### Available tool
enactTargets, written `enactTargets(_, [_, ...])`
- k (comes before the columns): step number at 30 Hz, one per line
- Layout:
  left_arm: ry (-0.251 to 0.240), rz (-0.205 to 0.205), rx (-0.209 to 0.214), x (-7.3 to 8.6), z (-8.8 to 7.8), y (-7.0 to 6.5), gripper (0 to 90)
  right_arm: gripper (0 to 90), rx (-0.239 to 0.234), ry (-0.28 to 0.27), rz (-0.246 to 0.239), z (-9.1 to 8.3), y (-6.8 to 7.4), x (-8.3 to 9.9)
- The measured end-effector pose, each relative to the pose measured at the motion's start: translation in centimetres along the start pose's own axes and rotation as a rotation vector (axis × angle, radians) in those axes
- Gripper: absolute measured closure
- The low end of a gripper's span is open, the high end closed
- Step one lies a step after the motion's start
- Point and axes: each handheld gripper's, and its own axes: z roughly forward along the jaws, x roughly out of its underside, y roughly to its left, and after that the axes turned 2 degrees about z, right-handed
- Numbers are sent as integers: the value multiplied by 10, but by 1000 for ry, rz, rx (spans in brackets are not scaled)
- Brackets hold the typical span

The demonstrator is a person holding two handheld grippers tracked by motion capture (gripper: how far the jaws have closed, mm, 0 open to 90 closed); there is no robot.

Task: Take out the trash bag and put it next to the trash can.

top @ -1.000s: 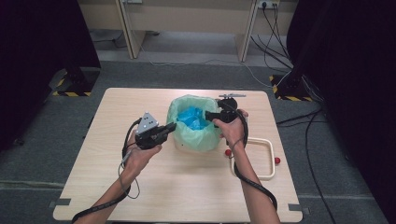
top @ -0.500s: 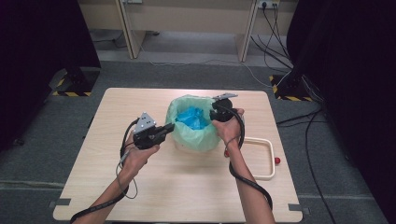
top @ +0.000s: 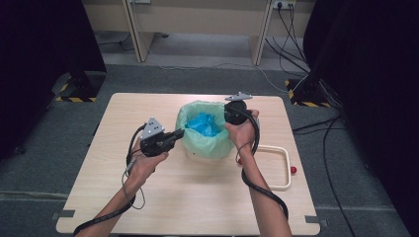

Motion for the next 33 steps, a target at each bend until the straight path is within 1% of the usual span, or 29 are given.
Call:
enactTargets(4, [-1,1,0,-1,-1,1,894,891,-9,-3,3,-2,-1,-3])
enactTargets(5, [-1,0,0,-1,-1,1,894,868,-13,-4,12,-2,-1,-4])
enactTargets(6, [0,-1,0,-1,-1,1,894,807,-24,3,23,-2,-2,-4])
enactTargets(7, [0,-3,1,-1,-1,1,894,749,-43,24,37,0,-2,-4])
enactTargets(8, [0,-5,2,0,-1,1,894,720,-48,28,47,2,-3,-4])
enactTargets(10, [-1,-6,3,0,-1,1,893,638,-29,46,49,7,-3,-3])
enactTargets(11, [0,-7,3,0,-1,1,893,583,-35,71,65,10,-3,-2])
enactTargets(12, [-1,-10,3,0,-1,1,892,543,-38,87,97,13,-3,-1])
enactTargets(13, [-1,-12,4,0,0,1,892,498,-34,93,115,15,-3,0])
enactTargets(14, [-1,-12,4,0,-1,1,891,466,-37,104,118,17,-3,0])
enactTargets(15, [-1,-12,4,0,0,1,890,456,-54,111,108,19,-3,1])
enactTargets(16, [-1,-13,5,0,-1,1,890,464,-65,118,104,21,-3,2])
enactTargets(17, [-2,-14,5,0,-1,1,889,514,-63,114,98,23,-3,3])
enactTargets(18, [-2,-14,5,0,-1,1,888,577,-57,100,86,23,-3,3])
enactTargets(20, [-1,-16,5,1,-1,2,886,680,-33,98,62,24,-3,3])
enactTargets(22, [-2,-19,6,1,-1,2,884,765,-13,86,54,23,-5,4])
enactTargets(23, [-2,-20,5,1,-1,3,884,785,-8,80,53,22,-6,4])
enactTargets(25, [-1,-23,5,2,-1,3,884,817,-14,63,55,20,-7,3])
enactTargets(28, [-2,-25,7,2,-1,3,884,860,4,41,38,16,-5,1])
enactTargets(30, [-3,-24,7,2,-1,3,884,874,15,34,19,15,-4,-1])
enactTargets(33, [-6,-24,8,1,-2,3,884,880,19,38,8,14,-3,-2])
